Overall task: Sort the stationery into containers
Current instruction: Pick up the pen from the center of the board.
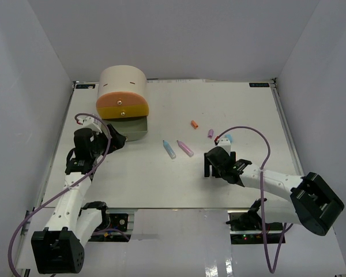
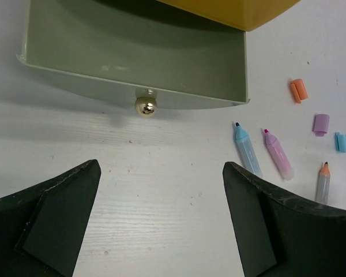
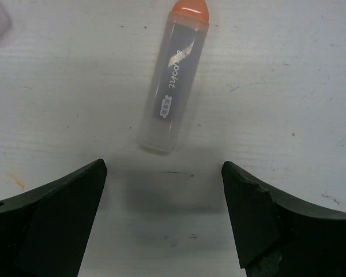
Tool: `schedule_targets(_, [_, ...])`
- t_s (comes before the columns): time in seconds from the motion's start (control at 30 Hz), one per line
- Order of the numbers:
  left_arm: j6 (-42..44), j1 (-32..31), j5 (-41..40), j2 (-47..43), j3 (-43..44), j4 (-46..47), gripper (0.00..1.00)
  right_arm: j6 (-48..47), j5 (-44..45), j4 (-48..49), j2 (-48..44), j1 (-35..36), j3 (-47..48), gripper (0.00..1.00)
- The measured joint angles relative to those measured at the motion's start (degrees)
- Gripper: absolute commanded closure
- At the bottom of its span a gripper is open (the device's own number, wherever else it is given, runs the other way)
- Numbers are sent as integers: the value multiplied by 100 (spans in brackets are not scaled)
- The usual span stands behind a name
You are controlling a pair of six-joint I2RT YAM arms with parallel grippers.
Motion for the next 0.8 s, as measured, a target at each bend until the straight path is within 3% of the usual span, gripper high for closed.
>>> schedule_targets(0.53, [109, -439, -96, -192, 0, -17, 2, 684, 376, 79, 966, -114, 457, 41])
schedule_targets(0.67, [79, -483, 72, -199, 0, -20, 2, 726, 398, 74, 966, -179, 455, 51])
schedule_targets(0.7, [63, -487, 160, -201, 0, -22, 2, 739, 400, 72, 966, -203, 455, 59])
schedule_targets(0.77, [15, -496, 332, -216, 0, -44, 3, 758, 413, 72, 964, -249, 450, 63])
schedule_targets(0.8, [-11, -507, 420, -229, 0, -61, 3, 774, 415, 72, 960, -271, 446, 69])
